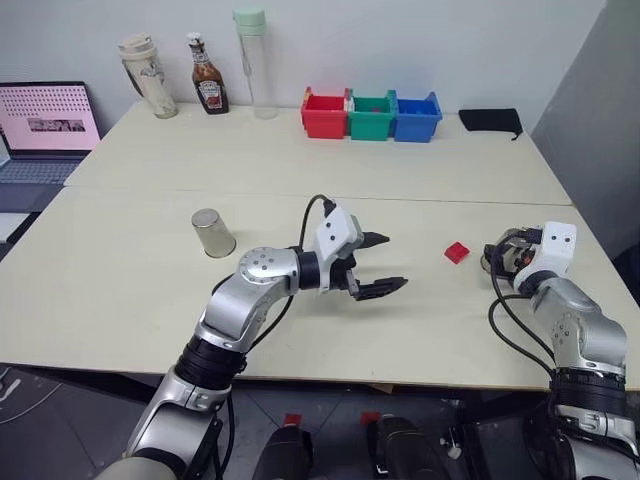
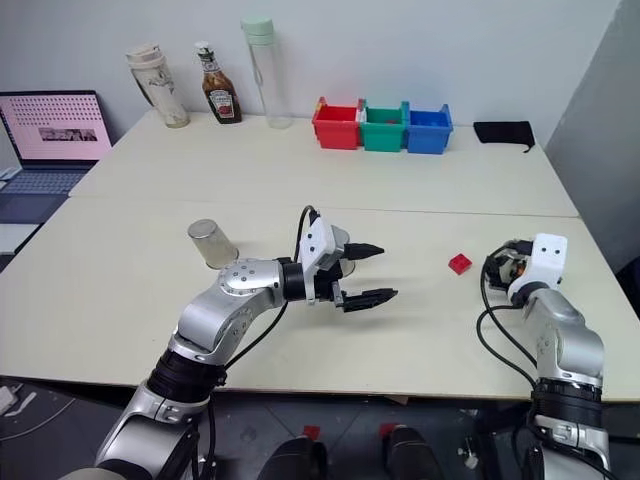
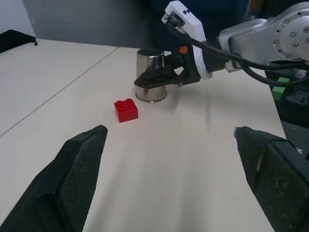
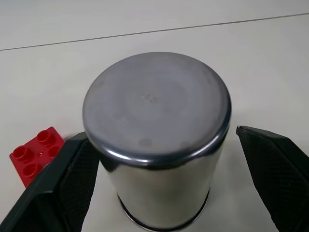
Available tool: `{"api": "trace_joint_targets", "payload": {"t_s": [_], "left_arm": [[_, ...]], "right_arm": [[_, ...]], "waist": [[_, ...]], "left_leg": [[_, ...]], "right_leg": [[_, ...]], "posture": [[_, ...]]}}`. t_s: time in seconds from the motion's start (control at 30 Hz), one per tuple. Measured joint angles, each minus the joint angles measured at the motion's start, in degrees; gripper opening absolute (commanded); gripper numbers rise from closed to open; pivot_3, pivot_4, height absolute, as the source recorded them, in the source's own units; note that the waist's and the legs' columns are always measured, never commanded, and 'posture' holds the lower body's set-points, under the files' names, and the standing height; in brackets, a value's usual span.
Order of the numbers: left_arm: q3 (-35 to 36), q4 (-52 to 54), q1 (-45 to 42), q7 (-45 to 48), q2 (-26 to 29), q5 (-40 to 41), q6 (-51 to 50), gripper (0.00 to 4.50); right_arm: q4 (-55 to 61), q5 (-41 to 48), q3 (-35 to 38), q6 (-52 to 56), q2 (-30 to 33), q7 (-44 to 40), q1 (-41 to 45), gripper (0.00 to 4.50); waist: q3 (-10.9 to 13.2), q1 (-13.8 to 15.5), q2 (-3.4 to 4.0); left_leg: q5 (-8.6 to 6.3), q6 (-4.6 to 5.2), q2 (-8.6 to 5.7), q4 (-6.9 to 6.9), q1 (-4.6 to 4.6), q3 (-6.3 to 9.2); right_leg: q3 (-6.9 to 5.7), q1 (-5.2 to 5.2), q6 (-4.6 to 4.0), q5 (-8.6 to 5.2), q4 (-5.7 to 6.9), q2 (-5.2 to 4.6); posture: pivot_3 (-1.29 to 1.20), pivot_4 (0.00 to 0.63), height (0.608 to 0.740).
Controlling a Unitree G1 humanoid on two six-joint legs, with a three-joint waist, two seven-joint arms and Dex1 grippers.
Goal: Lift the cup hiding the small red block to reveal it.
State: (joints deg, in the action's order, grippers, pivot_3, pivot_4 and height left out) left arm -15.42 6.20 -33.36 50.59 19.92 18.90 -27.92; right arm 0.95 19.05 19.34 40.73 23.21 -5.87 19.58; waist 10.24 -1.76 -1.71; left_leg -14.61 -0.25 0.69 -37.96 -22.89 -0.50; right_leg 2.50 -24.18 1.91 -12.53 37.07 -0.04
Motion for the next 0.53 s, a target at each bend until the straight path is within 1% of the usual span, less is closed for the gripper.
{"api": "trace_joint_targets", "payload": {"t_s": [0.13, 0.2, 0.37, 0.47, 0.53], "left_arm": [[0.22, 0.55, 0.05, -0.02, 0.55, 0.19, -0.77, 4.50], [0.97, 1.02, 0.34, -0.03, 1.67, 0.23, -1.27, 4.50], [3.94, 5.72, 2.51, 1.37, 7.72, 1.73, -4.49, 4.50], [5.20, 7.65, 3.17, 2.64, 10.66, 3.08, -6.28, 4.50], [5.19, 7.74, 3.26, 2.80, 10.89, 3.33, -6.54, 4.50]], "right_arm": [[14.01, 3.11, 2.49, 9.24, 0.53, 0.84, -6.23, 4.47], [21.70, 5.19, 3.42, 14.56, 0.55, 1.05, -9.77, 4.47], [41.88, 12.68, 6.83, 28.68, 2.28, -0.35, -18.95, 4.47], [51.79, 18.44, 10.93, 34.75, 2.80, -1.49, -18.09, 4.47], [53.55, 19.90, 10.99, 36.28, 1.99, -1.37, -17.46, 4.47]], "waist": [[-0.01, 0.09, 0.03], [-0.01, 0.06, 0.03], [0.00, -0.18, 0.10], [-0.01, -0.05, 0.09], [-0.01, -0.03, 0.08]], "left_leg": [[0.00, 0.00, 0.01, 0.00, -0.04, 0.08], [0.00, 0.00, 0.02, 0.00, -0.02, 0.10], [0.00, 0.00, 0.08, -0.01, 0.05, 0.08], [0.03, 0.02, 0.07, -0.08, 0.09, 0.11], [0.04, 0.04, 0.05, -0.09, 0.08, 0.12]], "right_leg": [[-0.02, -0.01, -0.01, -0.01, -0.01, 0.00], [-0.01, 0.01, -0.01, -0.01, -0.01, 0.00], [-0.05, 0.01, -0.04, -0.04, 0.03, 0.03], [-0.10, 0.10, -0.27, -0.18, -0.01, 0.03], [-0.08, 0.11, -0.30, -0.20, -0.03, 0.02]], "posture": [[0.00, 0.150, 0.740], [0.00, 0.150, 0.740], [0.00, 0.150, 0.740], [0.00, 0.150, 0.740], [0.00, 0.150, 0.740]]}}
